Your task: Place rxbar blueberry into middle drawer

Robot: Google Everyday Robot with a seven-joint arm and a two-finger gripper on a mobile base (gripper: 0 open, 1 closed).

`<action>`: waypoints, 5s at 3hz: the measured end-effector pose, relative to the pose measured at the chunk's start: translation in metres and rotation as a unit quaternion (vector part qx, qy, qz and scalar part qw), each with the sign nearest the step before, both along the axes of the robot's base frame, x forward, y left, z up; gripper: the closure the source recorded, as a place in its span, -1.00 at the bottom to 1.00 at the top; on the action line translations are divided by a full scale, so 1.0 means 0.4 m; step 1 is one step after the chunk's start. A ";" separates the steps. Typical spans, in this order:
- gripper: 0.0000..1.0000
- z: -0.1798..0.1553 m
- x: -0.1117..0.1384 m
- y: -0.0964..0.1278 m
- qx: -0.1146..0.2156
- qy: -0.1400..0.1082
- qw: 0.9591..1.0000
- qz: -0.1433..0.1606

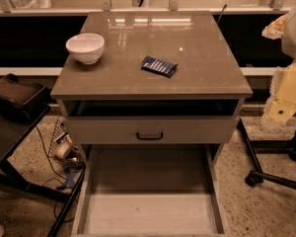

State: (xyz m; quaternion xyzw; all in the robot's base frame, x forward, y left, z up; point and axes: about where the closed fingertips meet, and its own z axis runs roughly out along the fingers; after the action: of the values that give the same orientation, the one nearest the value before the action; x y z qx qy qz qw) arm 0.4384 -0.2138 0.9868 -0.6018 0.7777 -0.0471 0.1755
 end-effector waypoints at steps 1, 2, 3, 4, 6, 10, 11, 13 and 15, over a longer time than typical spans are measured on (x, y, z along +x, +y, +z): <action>-1.00 0.000 0.000 0.000 0.000 0.000 1.000 0.000; -1.00 -0.005 0.043 0.023 0.030 -0.012 0.999 0.015; -1.00 -0.020 0.156 0.075 0.109 -0.045 0.991 0.055; -1.00 -0.043 0.259 0.127 0.202 -0.076 0.972 0.090; -1.00 -0.096 0.381 0.196 0.363 -0.104 0.920 0.108; -1.00 -0.304 0.625 0.257 0.289 -0.096 0.950 0.074; -1.00 -0.379 0.683 0.238 0.280 -0.085 0.955 0.046; -1.00 -0.426 0.713 0.237 0.302 -0.062 0.951 0.021; -1.00 -0.342 0.735 0.266 0.305 -0.052 0.951 -0.010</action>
Offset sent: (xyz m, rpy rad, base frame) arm 0.0661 0.0338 -0.0105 0.2351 -0.0777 0.1178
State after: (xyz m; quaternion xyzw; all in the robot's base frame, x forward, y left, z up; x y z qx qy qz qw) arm 0.7324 -0.1075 0.8502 -0.5087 0.7505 0.1599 0.3904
